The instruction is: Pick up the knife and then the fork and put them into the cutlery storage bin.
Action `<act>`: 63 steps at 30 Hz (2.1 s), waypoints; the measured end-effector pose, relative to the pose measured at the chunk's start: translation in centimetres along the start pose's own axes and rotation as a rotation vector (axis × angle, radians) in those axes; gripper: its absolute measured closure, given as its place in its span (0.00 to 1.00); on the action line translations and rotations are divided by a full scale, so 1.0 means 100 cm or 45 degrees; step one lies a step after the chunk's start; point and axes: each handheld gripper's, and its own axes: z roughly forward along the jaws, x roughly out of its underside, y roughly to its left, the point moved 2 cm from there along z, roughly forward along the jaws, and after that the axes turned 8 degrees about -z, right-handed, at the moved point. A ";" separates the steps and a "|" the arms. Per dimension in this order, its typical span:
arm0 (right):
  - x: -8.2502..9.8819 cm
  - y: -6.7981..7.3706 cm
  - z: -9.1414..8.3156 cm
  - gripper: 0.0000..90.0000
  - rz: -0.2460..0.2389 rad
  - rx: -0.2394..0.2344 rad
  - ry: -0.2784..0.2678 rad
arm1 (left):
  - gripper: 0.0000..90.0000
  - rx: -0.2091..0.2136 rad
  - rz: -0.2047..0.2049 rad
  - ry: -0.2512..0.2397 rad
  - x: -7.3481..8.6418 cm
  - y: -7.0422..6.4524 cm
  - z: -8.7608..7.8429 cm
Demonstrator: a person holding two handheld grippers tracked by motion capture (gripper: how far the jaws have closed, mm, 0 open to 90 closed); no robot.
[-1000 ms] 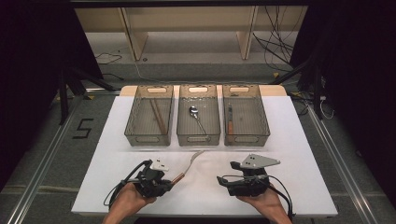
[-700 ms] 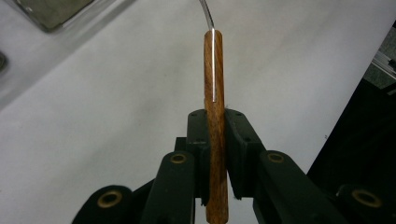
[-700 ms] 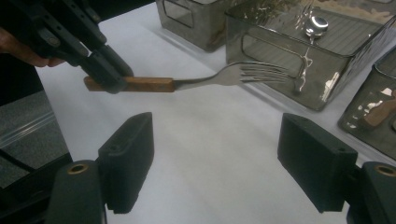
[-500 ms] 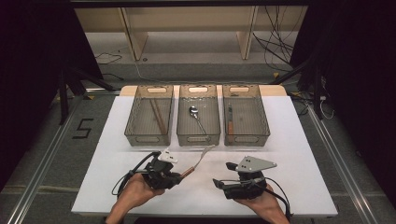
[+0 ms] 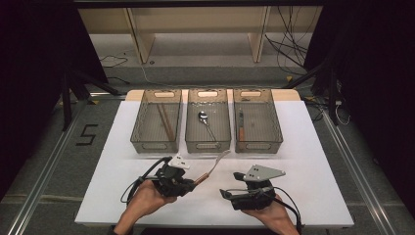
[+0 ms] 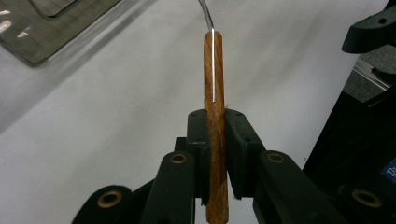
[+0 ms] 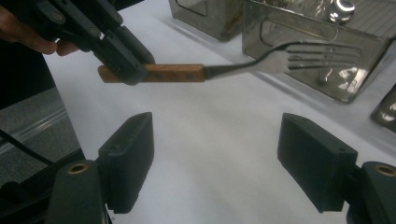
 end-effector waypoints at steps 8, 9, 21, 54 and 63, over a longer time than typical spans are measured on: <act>-0.006 0.023 0.002 0.31 -0.361 0.135 -0.027 | 0.90 0.032 0.017 0.018 -0.003 -0.004 0.001; -0.006 0.026 0.003 0.32 -0.417 0.159 -0.025 | 0.90 0.033 0.022 0.020 -0.003 -0.005 0.000; -0.005 0.053 0.024 0.39 -1.036 0.389 0.062 | 0.90 0.071 0.070 0.074 -0.004 -0.010 0.000; 0.014 0.069 0.050 0.85 -1.695 0.601 0.188 | 0.89 0.146 0.114 0.128 -0.002 -0.019 -0.003; 0.014 0.066 0.047 0.87 -1.708 0.612 0.221 | 0.67 0.146 0.081 0.050 -0.004 -0.011 -0.013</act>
